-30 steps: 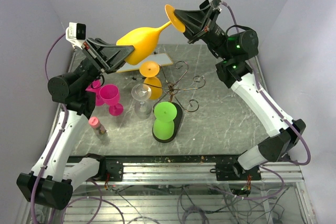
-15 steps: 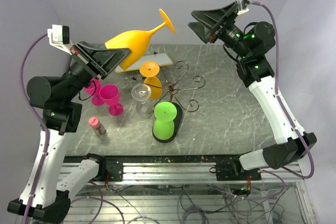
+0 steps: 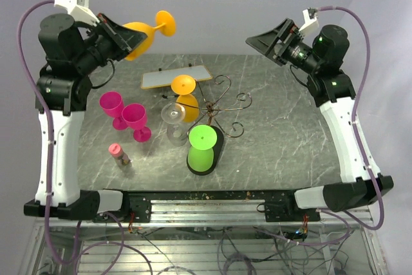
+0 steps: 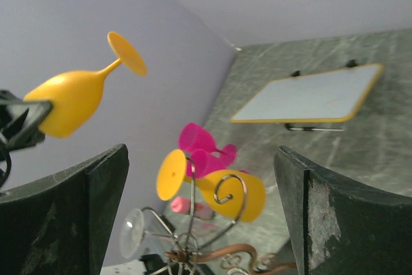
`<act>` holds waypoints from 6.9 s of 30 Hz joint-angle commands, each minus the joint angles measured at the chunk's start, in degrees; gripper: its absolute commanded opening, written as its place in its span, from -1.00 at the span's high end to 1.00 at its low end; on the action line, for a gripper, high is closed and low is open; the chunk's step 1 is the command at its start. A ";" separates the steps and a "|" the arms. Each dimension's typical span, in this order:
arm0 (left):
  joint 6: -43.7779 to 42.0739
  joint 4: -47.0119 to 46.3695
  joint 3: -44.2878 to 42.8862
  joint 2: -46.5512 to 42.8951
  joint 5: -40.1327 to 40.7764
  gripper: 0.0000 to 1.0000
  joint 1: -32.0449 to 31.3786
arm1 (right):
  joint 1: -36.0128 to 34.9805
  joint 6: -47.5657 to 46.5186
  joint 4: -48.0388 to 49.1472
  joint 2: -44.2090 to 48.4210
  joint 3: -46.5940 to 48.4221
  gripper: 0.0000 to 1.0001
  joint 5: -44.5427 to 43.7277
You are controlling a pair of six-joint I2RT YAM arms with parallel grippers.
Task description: Take the wine glass off the wine glass rack
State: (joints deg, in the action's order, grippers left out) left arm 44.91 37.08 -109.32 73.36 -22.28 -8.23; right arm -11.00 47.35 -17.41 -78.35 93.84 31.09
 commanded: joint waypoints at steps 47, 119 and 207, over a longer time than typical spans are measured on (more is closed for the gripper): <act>-30.31 22.07 34.33 9.55 27.06 0.83 18.29 | -58.06 -86.51 -15.76 34.23 -20.95 -0.99 -16.04; -11.93 14.03 14.85 -16.61 -11.12 -0.75 19.58 | -67.46 -102.70 -15.10 16.55 -18.86 0.96 -36.61; -3.99 -1.36 21.32 -20.56 -26.92 -0.87 19.35 | -67.35 -60.25 -23.83 18.13 -0.51 1.00 -41.10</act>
State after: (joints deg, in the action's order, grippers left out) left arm 39.05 40.16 -88.01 53.65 -45.63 10.94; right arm -78.35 -34.39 -41.71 -59.99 87.53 -9.52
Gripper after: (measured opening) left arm 0.935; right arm 0.010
